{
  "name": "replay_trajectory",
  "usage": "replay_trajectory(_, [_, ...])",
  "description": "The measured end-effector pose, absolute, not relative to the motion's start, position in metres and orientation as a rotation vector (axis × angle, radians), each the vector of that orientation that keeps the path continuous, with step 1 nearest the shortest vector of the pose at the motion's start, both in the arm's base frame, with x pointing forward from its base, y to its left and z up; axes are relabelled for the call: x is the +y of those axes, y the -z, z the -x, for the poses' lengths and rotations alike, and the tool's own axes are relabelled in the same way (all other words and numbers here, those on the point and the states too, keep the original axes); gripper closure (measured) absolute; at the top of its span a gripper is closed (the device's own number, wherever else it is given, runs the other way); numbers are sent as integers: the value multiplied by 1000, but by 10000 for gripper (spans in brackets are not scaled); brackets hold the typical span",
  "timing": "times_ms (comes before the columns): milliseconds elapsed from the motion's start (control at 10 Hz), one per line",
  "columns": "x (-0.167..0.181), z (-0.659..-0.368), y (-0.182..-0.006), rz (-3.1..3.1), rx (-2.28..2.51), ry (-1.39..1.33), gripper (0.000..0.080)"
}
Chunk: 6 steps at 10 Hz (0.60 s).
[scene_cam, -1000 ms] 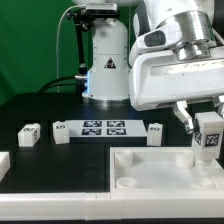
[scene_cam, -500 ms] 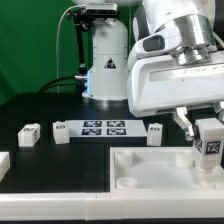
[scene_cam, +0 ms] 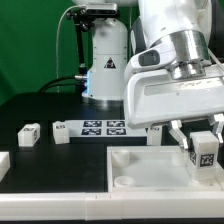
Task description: Assemble one leg
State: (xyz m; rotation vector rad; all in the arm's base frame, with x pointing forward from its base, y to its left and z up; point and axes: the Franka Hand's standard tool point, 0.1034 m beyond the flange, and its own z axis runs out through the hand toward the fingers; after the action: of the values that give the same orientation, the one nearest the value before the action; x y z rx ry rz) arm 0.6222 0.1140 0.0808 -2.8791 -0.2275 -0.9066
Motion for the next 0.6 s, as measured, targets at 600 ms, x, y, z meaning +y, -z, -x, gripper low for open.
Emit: replay_trajectory(600, [113, -620, -75, 2881, -230, 903, 501])
